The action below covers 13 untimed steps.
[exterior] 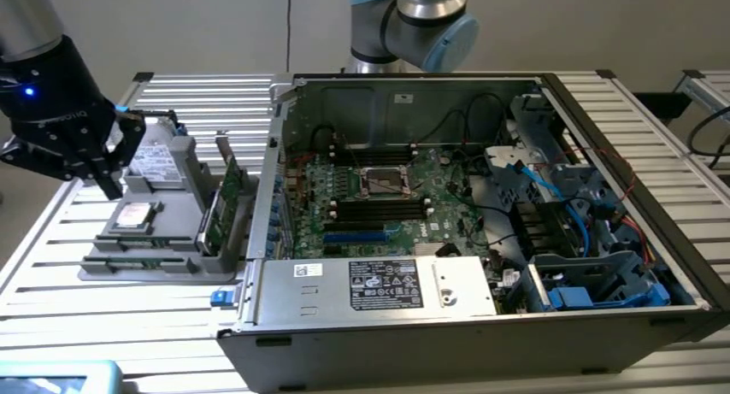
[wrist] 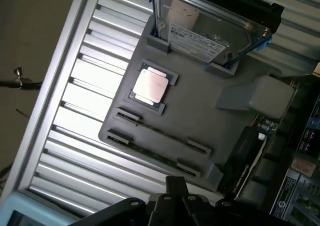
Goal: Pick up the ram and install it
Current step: 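Pick up the ram and move it above insertion slot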
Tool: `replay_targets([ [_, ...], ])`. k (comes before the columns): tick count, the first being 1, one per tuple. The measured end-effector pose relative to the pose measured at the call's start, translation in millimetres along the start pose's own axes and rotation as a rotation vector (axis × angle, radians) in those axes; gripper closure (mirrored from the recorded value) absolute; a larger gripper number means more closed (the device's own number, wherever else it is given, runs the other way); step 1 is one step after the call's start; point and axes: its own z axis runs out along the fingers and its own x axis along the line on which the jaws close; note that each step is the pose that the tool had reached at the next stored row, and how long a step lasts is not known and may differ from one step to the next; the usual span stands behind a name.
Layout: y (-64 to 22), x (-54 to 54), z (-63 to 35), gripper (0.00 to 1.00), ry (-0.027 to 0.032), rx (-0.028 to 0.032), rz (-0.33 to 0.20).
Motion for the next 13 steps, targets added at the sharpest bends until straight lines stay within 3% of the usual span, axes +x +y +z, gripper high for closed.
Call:
replay_targets([
  [13, 0.1, -0.1, 0.4, 0.89, -0.0056, 0.0010, -0.237],
])
